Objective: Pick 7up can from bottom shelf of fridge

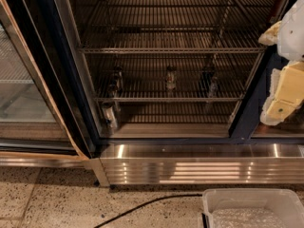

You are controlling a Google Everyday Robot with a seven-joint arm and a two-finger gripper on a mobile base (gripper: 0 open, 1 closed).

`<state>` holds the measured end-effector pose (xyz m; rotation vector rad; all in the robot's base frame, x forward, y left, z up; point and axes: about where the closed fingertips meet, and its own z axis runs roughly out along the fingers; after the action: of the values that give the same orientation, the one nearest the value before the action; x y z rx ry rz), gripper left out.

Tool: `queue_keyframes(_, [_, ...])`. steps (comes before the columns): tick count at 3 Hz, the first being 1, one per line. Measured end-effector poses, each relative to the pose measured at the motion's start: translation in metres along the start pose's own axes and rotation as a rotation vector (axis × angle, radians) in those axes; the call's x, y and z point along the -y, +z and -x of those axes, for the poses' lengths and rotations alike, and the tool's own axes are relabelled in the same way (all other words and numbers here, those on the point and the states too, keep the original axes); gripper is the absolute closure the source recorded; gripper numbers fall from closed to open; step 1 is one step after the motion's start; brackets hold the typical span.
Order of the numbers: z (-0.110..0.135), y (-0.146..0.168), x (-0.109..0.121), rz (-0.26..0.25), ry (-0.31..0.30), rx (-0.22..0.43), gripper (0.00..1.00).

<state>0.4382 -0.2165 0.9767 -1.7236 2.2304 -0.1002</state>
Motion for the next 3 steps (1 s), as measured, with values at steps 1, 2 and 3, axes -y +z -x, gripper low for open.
queue_keyframes(1, [0.000,0.000,0.000,0.000,0.000,0.000,0.00])
queue_keyframes(2, [0.000,0.012,-0.004,0.011,0.015,0.003,0.00])
queue_keyframes(3, [-0.009,0.095,-0.033,0.095,0.084,0.034,0.00])
